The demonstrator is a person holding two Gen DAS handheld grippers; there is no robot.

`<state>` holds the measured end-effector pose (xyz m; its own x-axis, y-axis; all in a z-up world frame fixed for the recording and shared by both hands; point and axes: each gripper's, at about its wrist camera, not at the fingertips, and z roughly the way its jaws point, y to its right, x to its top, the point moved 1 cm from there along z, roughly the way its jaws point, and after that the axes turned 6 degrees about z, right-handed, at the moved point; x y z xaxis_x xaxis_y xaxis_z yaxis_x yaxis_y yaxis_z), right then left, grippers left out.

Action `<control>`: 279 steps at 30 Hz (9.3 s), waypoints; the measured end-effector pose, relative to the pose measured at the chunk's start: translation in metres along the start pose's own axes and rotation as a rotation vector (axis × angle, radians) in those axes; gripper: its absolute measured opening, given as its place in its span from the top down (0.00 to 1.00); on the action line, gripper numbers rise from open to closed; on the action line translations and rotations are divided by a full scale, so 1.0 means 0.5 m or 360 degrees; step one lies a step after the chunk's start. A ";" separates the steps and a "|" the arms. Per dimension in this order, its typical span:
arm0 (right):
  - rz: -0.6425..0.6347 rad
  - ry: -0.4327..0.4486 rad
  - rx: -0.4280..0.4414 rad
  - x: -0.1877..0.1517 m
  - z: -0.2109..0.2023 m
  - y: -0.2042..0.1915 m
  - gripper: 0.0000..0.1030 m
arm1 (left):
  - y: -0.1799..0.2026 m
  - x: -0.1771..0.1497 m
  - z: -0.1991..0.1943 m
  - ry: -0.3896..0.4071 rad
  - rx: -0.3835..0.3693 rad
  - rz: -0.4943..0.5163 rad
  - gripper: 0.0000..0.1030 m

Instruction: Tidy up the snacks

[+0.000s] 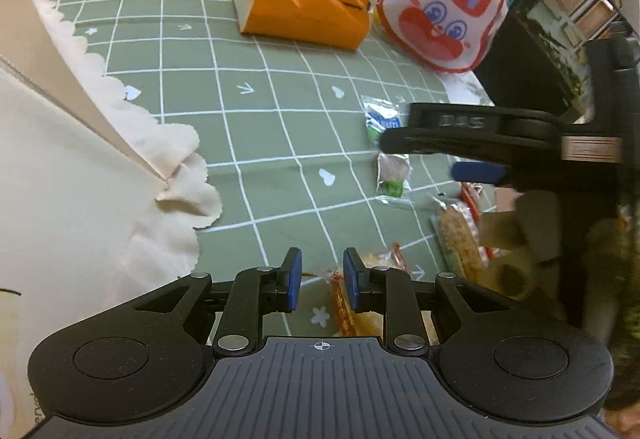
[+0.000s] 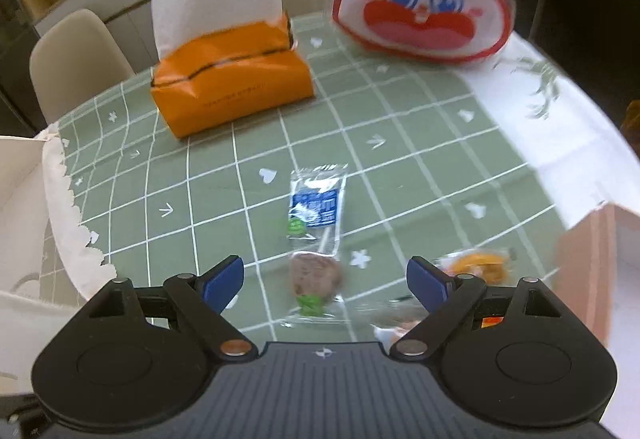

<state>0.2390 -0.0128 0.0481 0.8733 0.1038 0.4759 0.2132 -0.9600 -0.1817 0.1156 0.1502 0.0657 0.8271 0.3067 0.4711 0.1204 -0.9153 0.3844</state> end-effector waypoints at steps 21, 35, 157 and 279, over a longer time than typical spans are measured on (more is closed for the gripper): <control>-0.0008 -0.0027 0.0134 -0.104 -0.235 0.087 0.65 | 0.092 -0.069 -0.030 -0.0062 -0.0237 0.0089 0.72; 0.0381 -0.0045 -0.0053 -0.429 -0.358 0.286 0.64 | 0.164 -0.177 -0.113 -0.0078 -0.0272 0.0265 0.72; 0.0307 0.0548 -0.0131 -0.111 -0.453 0.559 0.36 | 0.616 0.099 0.175 -0.0191 -0.0462 0.0779 0.45; 0.0219 0.0295 -0.0225 -0.530 -0.346 0.397 0.12 | 0.339 -0.332 0.061 -0.0111 -0.0162 0.0992 0.58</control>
<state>-0.0259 -0.2758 0.0349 0.7921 -0.0667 0.6068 0.0235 -0.9900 -0.1395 0.0157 -0.0638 0.0284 0.7594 -0.2964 0.5792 -0.4451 -0.8860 0.1301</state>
